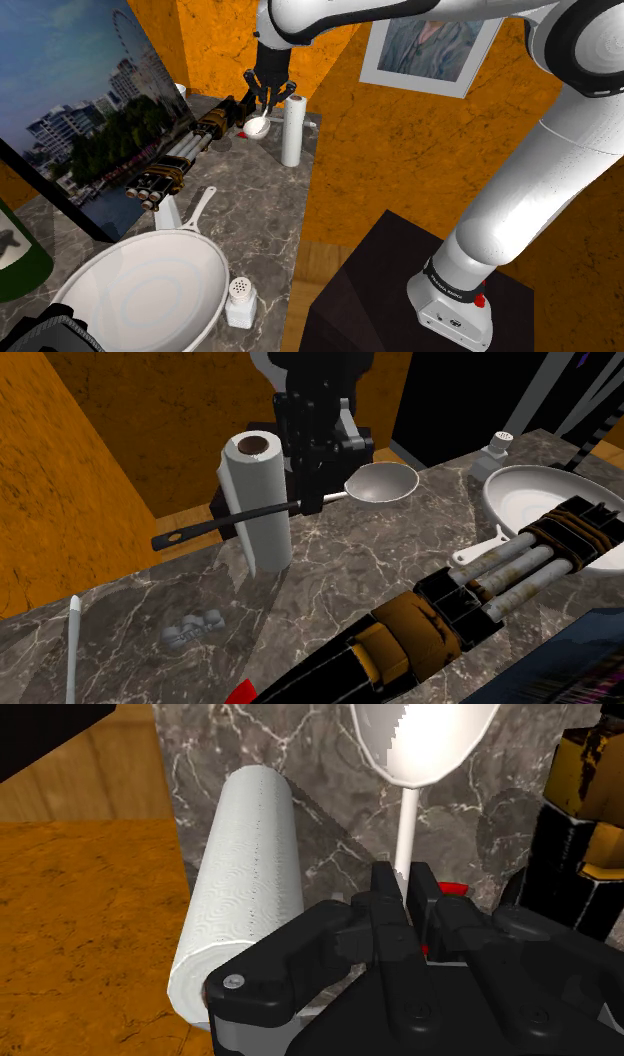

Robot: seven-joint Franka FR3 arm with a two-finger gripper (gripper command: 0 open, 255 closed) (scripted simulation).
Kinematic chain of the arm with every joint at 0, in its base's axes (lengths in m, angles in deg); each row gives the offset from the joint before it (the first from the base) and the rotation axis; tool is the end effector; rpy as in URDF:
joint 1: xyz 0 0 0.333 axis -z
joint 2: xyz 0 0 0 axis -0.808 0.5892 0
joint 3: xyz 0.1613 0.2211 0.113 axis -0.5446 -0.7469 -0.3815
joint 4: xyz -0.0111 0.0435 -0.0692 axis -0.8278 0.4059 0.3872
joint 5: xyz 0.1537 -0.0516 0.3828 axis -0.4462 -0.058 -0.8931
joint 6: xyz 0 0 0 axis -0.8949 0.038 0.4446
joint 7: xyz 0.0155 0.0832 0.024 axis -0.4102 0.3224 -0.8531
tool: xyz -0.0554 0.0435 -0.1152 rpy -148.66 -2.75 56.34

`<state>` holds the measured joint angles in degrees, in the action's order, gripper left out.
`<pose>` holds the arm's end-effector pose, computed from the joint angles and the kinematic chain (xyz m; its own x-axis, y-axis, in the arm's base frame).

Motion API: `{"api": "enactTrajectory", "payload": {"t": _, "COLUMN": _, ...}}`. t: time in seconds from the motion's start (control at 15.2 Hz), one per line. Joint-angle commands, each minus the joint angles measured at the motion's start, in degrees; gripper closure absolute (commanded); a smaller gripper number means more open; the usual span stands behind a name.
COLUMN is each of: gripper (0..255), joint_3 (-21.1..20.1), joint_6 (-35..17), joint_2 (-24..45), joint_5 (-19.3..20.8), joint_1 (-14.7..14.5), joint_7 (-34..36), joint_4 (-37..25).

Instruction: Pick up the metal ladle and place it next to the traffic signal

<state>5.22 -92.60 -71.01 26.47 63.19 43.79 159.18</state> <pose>0.5820 0.1011 0.4919 0.5134 -0.8448 0.1509 -0.8373 -0.5316 -0.1273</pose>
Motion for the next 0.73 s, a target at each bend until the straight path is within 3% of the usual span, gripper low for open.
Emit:
{"api": "enactTrajectory", "payload": {"t": 0.0, "gripper": 255, "joint_3": 0.0, "joint_6": 1.6, "joint_2": -0.2, "joint_5": -0.1, "joint_1": 0.0, "joint_7": -0.2, "joint_4": -1.3}}
{"api": "enactTrajectory", "payload": {"t": 0.66, "gripper": 255, "joint_3": 0.0, "joint_6": 9.3, "joint_2": 0.3, "joint_5": -0.2, "joint_1": 0.0, "joint_7": -0.7, "joint_4": -9.6}}
